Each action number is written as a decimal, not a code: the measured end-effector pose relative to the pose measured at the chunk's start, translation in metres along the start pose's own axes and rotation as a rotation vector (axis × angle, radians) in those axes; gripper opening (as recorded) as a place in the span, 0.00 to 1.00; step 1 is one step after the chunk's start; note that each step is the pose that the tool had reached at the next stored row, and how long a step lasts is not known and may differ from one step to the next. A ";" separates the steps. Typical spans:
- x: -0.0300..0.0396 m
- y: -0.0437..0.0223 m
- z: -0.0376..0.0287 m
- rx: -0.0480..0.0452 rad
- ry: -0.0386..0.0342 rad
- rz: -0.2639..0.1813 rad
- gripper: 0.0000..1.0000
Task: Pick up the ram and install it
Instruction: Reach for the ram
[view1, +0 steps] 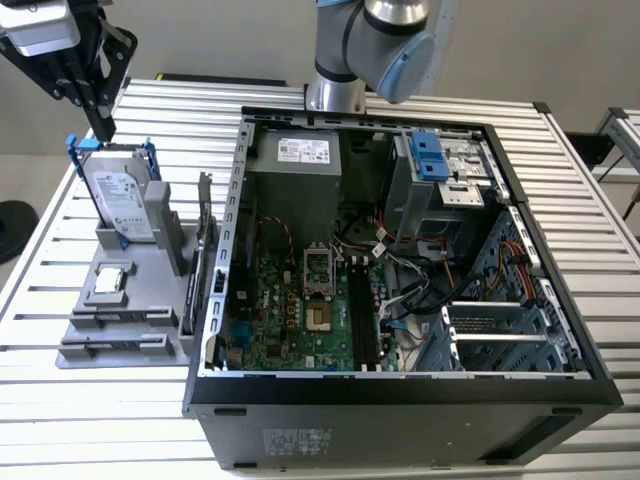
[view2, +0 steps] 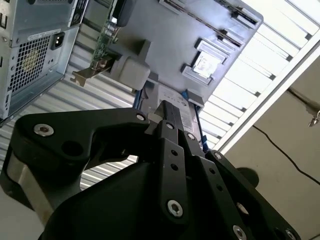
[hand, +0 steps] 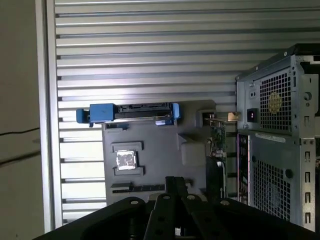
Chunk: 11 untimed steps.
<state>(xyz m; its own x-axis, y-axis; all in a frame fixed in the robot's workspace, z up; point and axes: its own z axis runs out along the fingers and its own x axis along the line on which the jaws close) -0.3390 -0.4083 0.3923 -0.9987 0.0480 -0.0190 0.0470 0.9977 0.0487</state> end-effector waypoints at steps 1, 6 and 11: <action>0.0010 -0.0001 -0.0001 0.0001 0.0001 0.000 0.00; 0.0061 -0.0007 -0.0001 -0.0001 0.0001 -0.003 0.00; 0.0117 -0.0015 -0.0003 -0.0002 0.0003 -0.007 0.00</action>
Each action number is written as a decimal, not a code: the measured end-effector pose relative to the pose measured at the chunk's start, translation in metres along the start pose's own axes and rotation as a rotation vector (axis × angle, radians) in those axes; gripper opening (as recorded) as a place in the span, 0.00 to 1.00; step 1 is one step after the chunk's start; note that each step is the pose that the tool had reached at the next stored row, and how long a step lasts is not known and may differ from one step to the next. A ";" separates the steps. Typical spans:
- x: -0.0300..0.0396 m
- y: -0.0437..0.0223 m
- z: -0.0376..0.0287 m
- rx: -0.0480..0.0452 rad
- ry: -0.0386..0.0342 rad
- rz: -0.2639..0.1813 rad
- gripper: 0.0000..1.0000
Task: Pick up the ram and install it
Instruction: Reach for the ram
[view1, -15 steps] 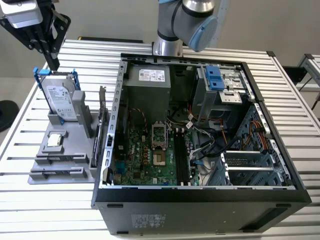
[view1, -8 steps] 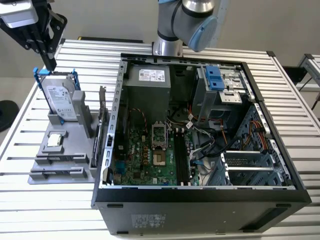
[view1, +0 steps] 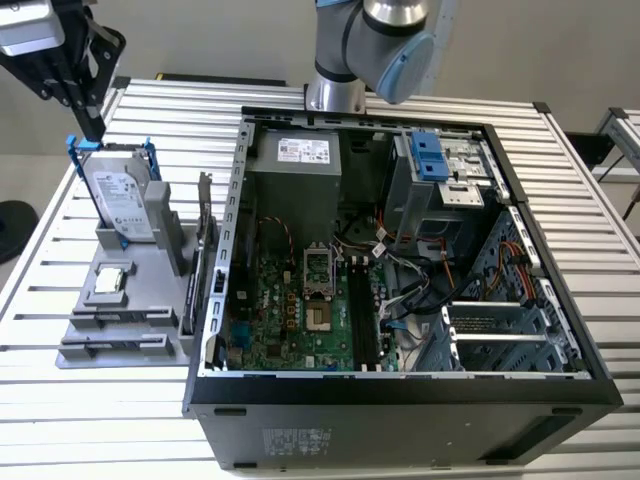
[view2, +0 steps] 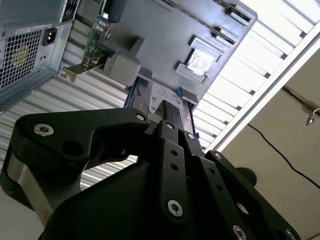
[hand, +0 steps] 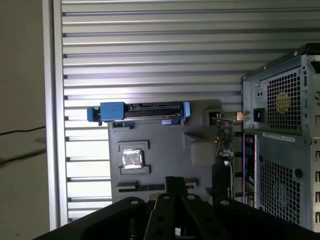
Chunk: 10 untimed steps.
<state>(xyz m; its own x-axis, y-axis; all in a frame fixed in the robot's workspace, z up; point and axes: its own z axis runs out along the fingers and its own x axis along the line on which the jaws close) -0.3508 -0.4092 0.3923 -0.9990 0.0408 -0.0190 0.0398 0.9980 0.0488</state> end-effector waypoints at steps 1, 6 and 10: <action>0.0011 -0.0001 0.0000 -0.0001 0.0001 -0.002 0.00; 0.0066 -0.0006 -0.0002 -0.0004 0.0013 -0.024 0.00; 0.0110 -0.0008 -0.0003 -0.0009 0.0023 -0.046 0.00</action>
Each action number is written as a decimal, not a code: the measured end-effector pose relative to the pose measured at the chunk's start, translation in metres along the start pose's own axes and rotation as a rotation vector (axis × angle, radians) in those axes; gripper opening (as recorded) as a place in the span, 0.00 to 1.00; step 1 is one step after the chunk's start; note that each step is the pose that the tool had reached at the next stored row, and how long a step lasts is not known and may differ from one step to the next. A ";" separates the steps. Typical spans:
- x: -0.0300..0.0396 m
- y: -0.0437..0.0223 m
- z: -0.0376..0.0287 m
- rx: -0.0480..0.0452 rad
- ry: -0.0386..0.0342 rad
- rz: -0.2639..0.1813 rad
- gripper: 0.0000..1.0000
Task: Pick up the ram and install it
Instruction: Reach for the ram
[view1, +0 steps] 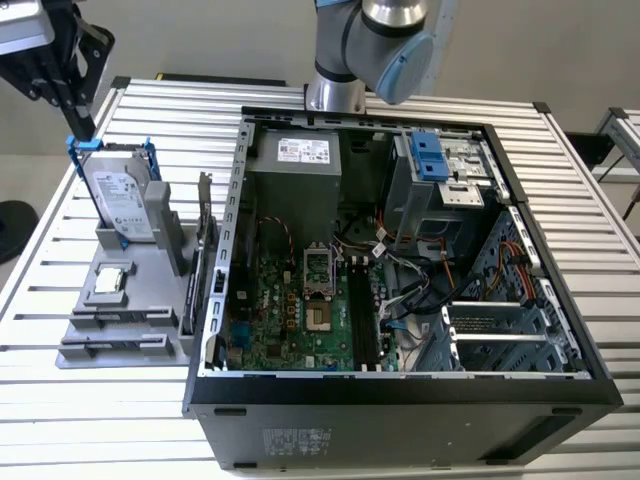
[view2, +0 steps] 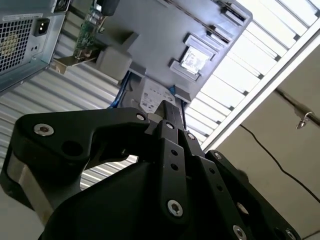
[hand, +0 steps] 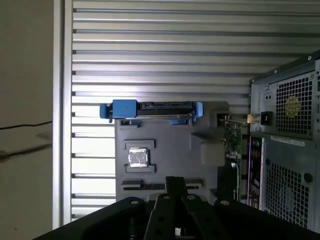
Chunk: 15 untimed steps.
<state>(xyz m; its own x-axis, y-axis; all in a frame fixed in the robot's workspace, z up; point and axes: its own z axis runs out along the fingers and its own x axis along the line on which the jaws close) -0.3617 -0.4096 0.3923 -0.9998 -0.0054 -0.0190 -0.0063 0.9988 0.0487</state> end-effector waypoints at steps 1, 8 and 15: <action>0.0010 0.0000 0.0000 0.0000 0.0002 -0.005 0.00; 0.0086 0.0000 -0.0001 -0.0006 0.0014 -0.030 0.00; 0.0110 0.0000 -0.0002 -0.0007 0.0016 -0.034 0.00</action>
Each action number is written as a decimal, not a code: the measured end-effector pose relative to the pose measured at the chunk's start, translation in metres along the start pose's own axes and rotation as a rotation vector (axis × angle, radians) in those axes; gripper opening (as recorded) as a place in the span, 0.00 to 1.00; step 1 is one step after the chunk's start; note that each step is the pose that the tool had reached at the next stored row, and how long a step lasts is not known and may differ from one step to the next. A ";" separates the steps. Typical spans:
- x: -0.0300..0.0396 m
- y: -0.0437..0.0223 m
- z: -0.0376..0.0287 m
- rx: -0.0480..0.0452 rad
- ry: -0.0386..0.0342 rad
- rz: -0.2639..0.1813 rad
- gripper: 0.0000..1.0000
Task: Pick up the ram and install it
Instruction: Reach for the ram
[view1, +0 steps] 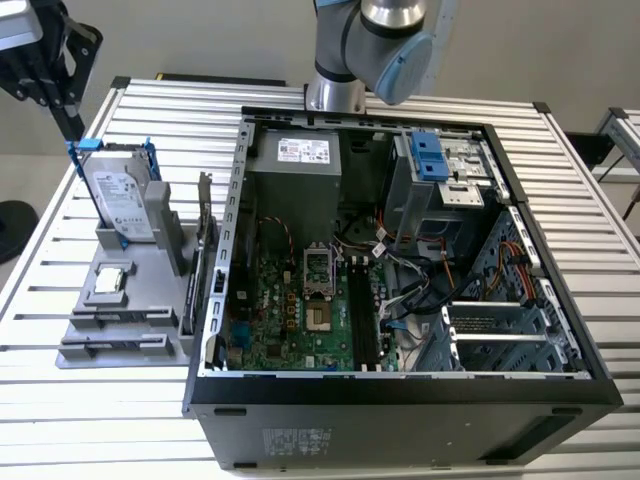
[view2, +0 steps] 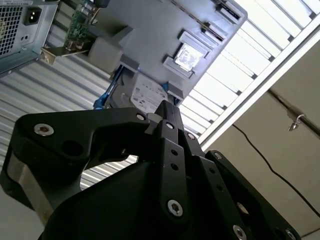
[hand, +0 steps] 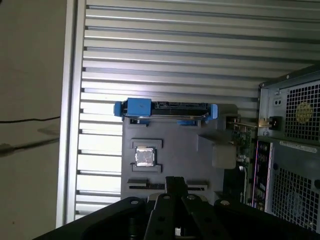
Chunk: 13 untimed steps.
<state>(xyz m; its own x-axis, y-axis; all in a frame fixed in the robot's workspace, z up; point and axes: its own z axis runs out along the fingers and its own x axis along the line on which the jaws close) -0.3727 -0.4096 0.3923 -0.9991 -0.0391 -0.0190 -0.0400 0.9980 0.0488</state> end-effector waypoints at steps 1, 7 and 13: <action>0.0001 -0.0001 0.0000 0.0000 0.0000 0.000 0.00; 0.0001 -0.0018 -0.0001 0.0000 0.0000 0.000 0.00; 0.0000 -0.0040 -0.0002 0.0000 0.0000 0.000 0.00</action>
<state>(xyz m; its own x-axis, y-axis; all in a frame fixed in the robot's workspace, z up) -0.3726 -0.4136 0.3923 -0.9991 -0.0390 -0.0189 -0.0399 0.9980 0.0487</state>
